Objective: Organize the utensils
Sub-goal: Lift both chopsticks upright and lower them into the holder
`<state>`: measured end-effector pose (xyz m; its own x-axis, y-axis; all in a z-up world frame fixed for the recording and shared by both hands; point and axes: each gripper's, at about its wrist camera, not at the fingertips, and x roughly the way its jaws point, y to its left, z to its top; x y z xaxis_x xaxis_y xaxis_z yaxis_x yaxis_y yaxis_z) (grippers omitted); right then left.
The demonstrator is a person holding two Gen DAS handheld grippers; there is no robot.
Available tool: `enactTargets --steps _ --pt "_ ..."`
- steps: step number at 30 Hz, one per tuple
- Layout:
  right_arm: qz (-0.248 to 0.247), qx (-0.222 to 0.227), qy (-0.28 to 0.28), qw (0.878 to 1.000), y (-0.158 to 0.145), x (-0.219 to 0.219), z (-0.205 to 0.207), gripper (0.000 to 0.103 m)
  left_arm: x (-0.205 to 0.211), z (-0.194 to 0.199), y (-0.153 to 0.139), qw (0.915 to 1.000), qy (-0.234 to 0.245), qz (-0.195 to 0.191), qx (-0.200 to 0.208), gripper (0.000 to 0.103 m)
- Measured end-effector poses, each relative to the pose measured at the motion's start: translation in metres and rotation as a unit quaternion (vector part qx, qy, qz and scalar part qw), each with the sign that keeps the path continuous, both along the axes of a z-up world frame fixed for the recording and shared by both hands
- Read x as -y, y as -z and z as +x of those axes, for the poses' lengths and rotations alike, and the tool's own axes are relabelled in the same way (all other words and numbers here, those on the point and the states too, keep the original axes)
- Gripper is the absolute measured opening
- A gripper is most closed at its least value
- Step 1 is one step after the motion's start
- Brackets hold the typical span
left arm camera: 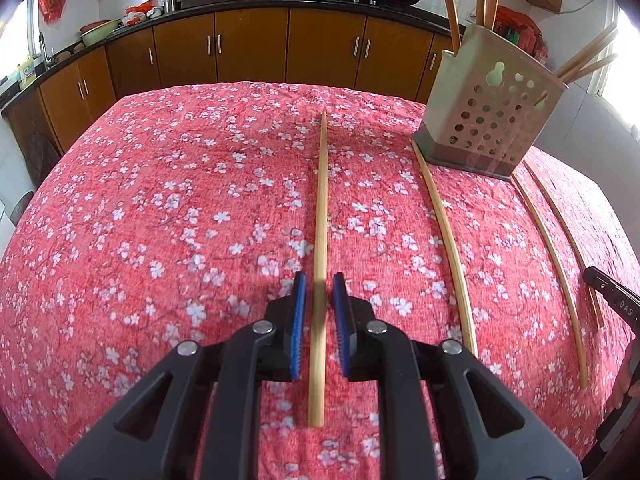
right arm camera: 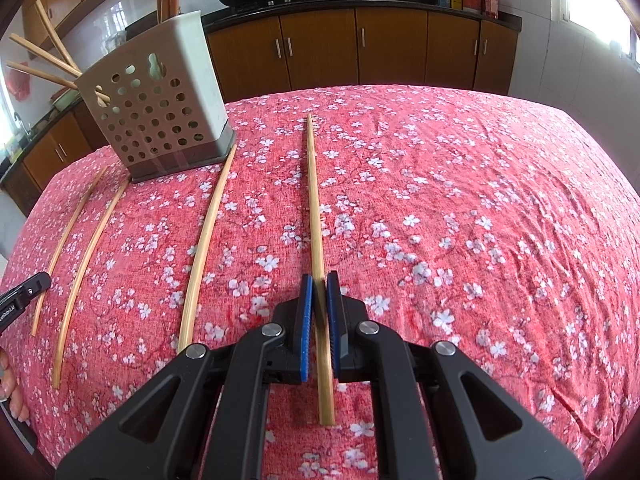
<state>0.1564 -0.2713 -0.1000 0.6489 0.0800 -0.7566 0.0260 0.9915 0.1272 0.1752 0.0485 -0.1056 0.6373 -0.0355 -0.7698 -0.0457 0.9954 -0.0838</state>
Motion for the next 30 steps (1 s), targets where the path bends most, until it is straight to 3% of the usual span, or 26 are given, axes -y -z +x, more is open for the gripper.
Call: enactTargets --steps 6,13,21,30 --pt "0.010 0.016 0.002 1.000 -0.012 0.005 -0.014 0.007 -0.002 -0.005 -0.005 1.0000 0.005 -0.001 0.000 0.008" --pt "0.019 0.083 0.013 0.996 -0.052 0.020 -0.029 0.007 -0.011 -0.017 -0.053 0.9976 0.004 -0.019 0.067 0.008" --pt "0.033 0.148 0.026 0.988 -0.092 0.031 -0.040 0.007 -0.015 -0.023 -0.120 0.9866 -0.003 -0.055 0.154 0.008" --pt "0.034 0.168 0.022 0.985 -0.102 0.028 -0.033 0.007 -0.010 -0.019 -0.144 0.9830 0.007 -0.049 0.177 0.008"
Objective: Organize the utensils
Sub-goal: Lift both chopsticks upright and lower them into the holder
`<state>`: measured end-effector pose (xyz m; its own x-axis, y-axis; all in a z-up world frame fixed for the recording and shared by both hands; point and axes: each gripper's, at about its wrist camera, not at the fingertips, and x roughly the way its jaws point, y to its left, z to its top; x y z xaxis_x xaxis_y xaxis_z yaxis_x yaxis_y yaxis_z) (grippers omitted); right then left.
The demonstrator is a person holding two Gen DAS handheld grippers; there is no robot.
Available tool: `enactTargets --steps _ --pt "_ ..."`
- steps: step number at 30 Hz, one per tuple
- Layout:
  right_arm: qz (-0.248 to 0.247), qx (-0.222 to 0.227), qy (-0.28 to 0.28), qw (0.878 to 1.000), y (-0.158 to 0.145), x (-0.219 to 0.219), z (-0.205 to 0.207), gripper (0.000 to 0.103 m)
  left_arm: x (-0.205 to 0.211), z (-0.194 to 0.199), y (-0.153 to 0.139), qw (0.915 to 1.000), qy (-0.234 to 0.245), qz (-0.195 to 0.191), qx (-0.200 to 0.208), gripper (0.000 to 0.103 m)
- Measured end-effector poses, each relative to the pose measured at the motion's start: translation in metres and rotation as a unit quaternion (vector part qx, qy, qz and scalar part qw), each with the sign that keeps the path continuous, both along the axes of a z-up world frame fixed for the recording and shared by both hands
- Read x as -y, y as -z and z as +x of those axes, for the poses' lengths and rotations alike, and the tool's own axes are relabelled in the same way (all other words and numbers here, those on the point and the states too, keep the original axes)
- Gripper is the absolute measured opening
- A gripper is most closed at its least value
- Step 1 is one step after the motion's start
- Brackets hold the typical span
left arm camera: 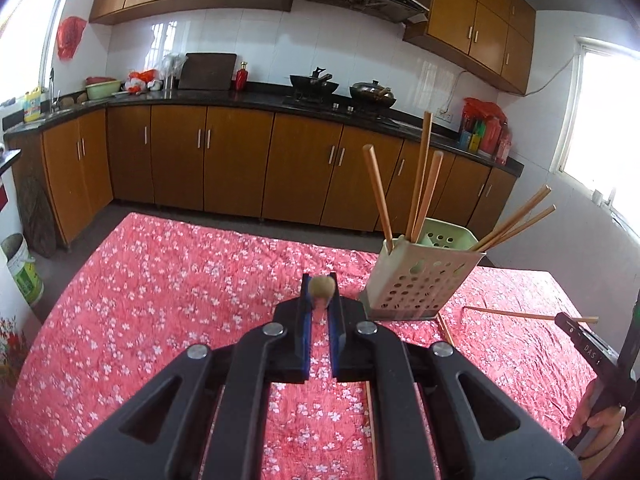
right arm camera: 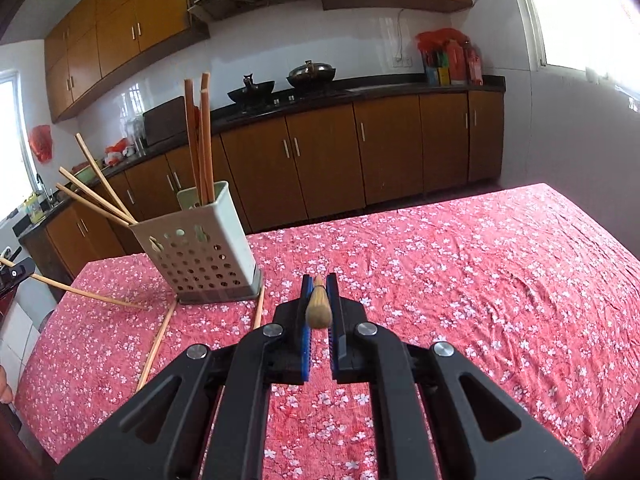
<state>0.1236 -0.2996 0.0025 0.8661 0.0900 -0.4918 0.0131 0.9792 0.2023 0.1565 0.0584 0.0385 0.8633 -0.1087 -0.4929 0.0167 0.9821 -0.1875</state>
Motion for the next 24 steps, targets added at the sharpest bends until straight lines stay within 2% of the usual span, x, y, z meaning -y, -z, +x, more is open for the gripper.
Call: enactTargets --steps 5,13,19,24 --pt "0.012 0.017 -0.008 1.000 -0.016 -0.002 0.003 0.007 0.001 0.001 -0.010 0.9999 0.003 0.004 0.011 0.008" --pt "0.029 0.070 -0.057 0.995 -0.065 -0.023 0.001 0.007 0.012 -0.005 -0.053 0.9979 0.030 0.005 0.057 0.008" --pt "0.035 0.133 -0.091 0.986 -0.107 -0.048 0.000 0.007 0.033 0.002 -0.089 0.9940 0.044 -0.002 0.100 0.008" --pt "0.047 0.195 -0.081 0.976 -0.139 -0.056 0.010 0.007 0.048 0.016 -0.126 0.9866 0.037 -0.029 0.156 0.008"
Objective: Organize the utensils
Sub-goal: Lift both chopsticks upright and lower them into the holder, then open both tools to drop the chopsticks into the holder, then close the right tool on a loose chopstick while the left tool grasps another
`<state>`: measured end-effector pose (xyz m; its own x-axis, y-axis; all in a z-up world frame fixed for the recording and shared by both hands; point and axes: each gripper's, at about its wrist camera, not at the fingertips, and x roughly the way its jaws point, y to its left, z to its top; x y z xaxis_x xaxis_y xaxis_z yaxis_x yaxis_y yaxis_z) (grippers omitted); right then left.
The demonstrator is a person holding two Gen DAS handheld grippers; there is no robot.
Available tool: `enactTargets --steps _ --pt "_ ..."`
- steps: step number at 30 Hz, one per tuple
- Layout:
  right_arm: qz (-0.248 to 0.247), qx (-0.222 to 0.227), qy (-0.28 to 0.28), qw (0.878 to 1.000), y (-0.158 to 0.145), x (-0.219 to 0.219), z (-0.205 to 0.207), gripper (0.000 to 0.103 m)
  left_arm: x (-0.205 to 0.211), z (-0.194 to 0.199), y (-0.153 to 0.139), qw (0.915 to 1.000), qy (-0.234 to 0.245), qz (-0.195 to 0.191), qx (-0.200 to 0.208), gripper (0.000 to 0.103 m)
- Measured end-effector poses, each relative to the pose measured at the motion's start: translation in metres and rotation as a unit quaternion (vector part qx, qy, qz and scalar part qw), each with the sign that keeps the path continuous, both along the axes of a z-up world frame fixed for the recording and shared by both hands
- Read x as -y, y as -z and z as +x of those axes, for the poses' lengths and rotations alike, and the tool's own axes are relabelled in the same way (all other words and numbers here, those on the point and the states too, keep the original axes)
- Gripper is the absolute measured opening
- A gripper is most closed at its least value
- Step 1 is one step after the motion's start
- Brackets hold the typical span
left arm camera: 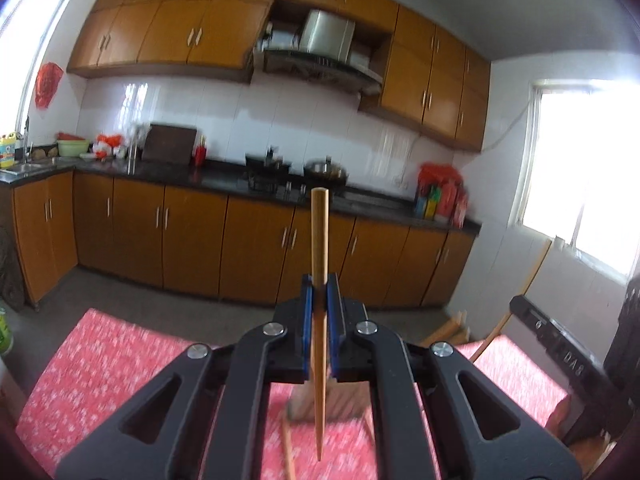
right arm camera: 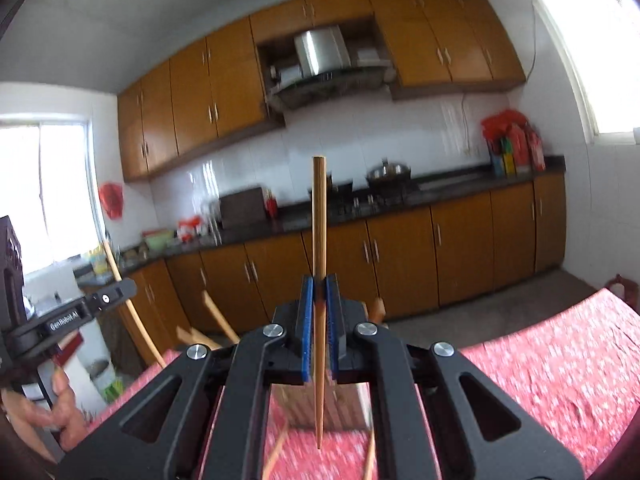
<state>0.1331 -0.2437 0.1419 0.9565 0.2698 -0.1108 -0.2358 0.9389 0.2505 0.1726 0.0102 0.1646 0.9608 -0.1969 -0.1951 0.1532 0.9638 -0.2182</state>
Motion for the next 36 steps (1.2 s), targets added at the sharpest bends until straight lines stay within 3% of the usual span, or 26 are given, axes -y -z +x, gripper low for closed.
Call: enactTargets --steps 4,10,14,18,19,20,22,26,30,36 --pt "0.008 0.042 0.029 0.999 -0.016 -0.006 0.021 0.007 0.013 0.018 -0.024 0.9986 -0.018 -0.020 0.045 0.008" --pt "0.003 0.045 0.049 0.998 -0.003 -0.011 0.057 0.007 0.036 0.056 -0.028 0.9955 -0.040 -0.009 0.086 0.008" --pt "0.003 0.013 0.047 0.999 0.018 -0.013 0.080 0.007 0.048 0.080 -0.008 0.9960 -0.043 -0.001 0.078 0.008" --pt "0.001 -0.014 0.039 0.999 0.035 -0.014 0.088 0.008 0.049 0.100 0.018 0.9980 -0.045 0.003 0.044 0.009" --pt "0.001 -0.018 0.035 0.999 0.037 -0.013 0.086 0.013 0.048 0.101 0.022 0.9982 -0.046 0.002 0.037 0.010" --pt "0.001 -0.021 0.033 0.999 0.037 -0.013 0.086 0.027 0.046 0.102 0.026 0.9984 -0.046 0.001 0.032 0.014" --pt "0.000 -0.018 0.039 0.999 0.036 -0.009 0.081 0.048 0.039 0.101 0.029 0.9983 -0.054 0.002 0.023 0.021" --pt "0.000 -0.007 0.050 0.999 0.024 0.000 0.065 0.049 0.026 0.088 0.023 0.9977 -0.065 0.003 0.019 0.023" --pt "-0.001 -0.006 0.061 0.998 0.016 0.015 0.046 0.050 0.005 0.059 0.017 0.9967 -0.080 0.001 0.008 0.033" --pt "-0.020 -0.044 0.087 0.995 0.039 0.039 0.014 0.053 -0.029 0.012 0.043 0.9954 -0.090 0.013 -0.033 0.039"
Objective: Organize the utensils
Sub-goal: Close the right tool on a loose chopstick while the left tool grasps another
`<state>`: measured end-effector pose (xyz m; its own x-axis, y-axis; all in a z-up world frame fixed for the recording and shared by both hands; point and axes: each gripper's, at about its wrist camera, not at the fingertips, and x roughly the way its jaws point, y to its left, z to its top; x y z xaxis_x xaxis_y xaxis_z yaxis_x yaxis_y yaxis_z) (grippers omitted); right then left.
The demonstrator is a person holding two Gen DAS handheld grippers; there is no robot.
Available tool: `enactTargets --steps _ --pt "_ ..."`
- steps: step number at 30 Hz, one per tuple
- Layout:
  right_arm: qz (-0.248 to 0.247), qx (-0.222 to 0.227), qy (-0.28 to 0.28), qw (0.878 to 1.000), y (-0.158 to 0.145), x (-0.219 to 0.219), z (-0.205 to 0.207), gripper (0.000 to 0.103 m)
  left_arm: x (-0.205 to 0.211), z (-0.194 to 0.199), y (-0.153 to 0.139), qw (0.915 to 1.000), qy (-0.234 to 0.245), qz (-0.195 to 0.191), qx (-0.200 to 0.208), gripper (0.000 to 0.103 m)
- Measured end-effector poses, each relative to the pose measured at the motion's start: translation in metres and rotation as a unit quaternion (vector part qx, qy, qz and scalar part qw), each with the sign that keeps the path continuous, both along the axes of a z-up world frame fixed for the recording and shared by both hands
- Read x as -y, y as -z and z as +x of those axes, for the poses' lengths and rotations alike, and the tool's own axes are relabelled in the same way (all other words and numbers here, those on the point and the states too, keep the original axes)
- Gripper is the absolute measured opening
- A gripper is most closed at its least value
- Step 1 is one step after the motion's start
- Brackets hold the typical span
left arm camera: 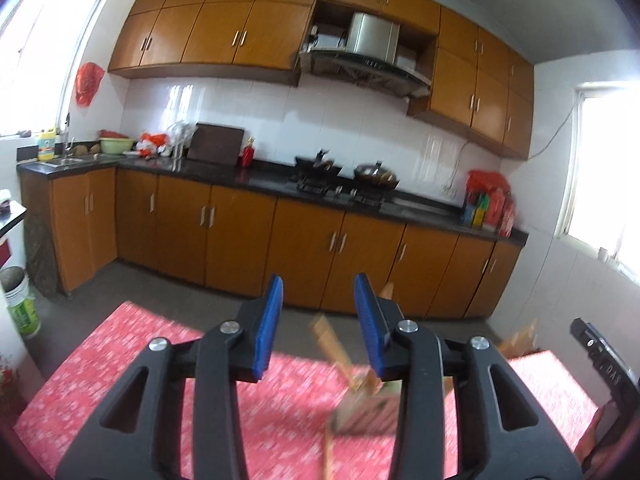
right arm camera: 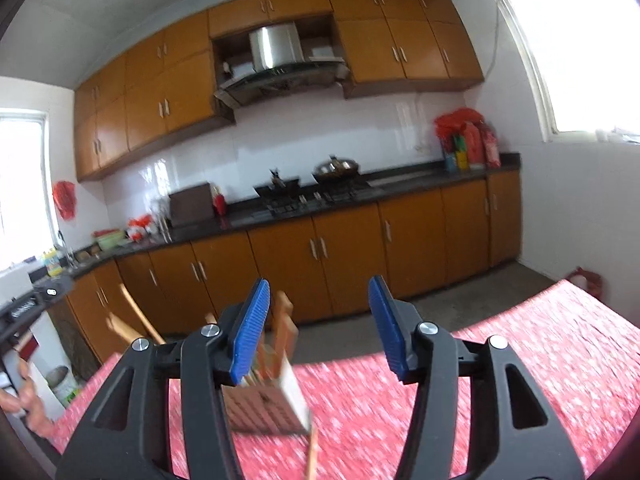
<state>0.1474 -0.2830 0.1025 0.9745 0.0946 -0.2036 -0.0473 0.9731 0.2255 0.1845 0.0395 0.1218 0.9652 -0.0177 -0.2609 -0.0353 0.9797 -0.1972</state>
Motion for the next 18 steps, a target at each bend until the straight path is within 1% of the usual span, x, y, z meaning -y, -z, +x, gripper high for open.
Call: enactTargets --steps 3,5,6,8,9,11,12,14,18 --pt "-0.002 -0.050 0.007 0.999 0.031 0.011 -0.006 0.053 -0.011 -0.017 0.031 0.9993 -0.005 0.013 -0.035 0.039" --pt "-0.003 -0.096 0.005 0.995 0.060 0.013 -0.007 0.053 -0.017 -0.024 0.054 0.9978 -0.007 0.022 -0.061 0.039" --pt "-0.005 -0.112 0.003 0.994 0.069 0.012 -0.007 0.053 -0.019 -0.026 0.069 0.9964 -0.005 0.026 -0.080 0.039" --pt "-0.011 -0.165 -0.021 0.986 0.100 0.003 -0.006 0.053 -0.019 -0.028 0.098 0.9923 0.002 0.036 -0.118 0.039" --pt "-0.012 -0.182 -0.030 0.983 0.110 -0.002 -0.007 0.052 -0.019 -0.029 0.108 0.9904 0.006 0.037 -0.133 0.039" --pt "-0.016 -0.225 -0.068 0.972 0.135 -0.018 -0.009 0.046 -0.014 -0.029 0.131 0.9854 0.020 0.036 -0.165 0.039" --pt "-0.018 -0.243 -0.085 0.966 0.146 -0.026 -0.010 0.042 -0.012 -0.031 0.140 0.9836 0.027 0.035 -0.175 0.039" --pt "-0.022 -0.270 -0.109 0.956 0.162 -0.040 -0.012 0.035 -0.004 -0.031 0.153 0.9797 0.040 0.036 -0.193 0.039" --pt "-0.035 -0.304 -0.133 0.943 0.182 -0.061 -0.013 0.032 0.012 -0.032 0.176 0.9720 0.071 0.037 -0.221 0.039"
